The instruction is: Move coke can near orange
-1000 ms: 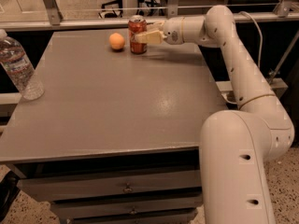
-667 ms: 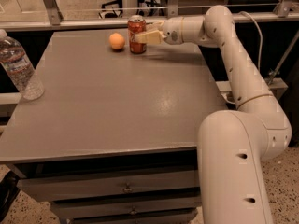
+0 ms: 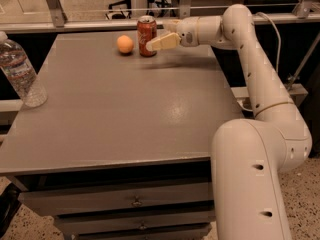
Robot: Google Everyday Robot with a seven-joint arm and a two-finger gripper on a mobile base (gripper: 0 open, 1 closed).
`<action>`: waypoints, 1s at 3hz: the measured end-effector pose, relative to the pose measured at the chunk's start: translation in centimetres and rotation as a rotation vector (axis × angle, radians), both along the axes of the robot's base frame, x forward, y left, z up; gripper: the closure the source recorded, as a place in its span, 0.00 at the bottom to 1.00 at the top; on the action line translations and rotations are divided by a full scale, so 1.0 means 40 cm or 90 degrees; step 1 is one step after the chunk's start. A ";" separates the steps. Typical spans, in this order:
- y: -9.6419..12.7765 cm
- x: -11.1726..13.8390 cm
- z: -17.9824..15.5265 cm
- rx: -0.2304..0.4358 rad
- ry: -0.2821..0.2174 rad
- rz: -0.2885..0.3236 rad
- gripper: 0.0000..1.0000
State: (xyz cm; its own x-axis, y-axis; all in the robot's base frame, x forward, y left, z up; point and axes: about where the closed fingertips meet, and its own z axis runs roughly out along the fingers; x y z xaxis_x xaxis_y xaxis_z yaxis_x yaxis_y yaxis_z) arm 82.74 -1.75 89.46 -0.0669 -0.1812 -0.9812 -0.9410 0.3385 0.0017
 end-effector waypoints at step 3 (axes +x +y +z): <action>-0.287 -0.142 0.158 -0.075 -0.047 -0.042 0.00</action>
Offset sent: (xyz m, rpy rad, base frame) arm -0.0918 -0.1915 0.1044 -0.1839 -0.1256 -0.1348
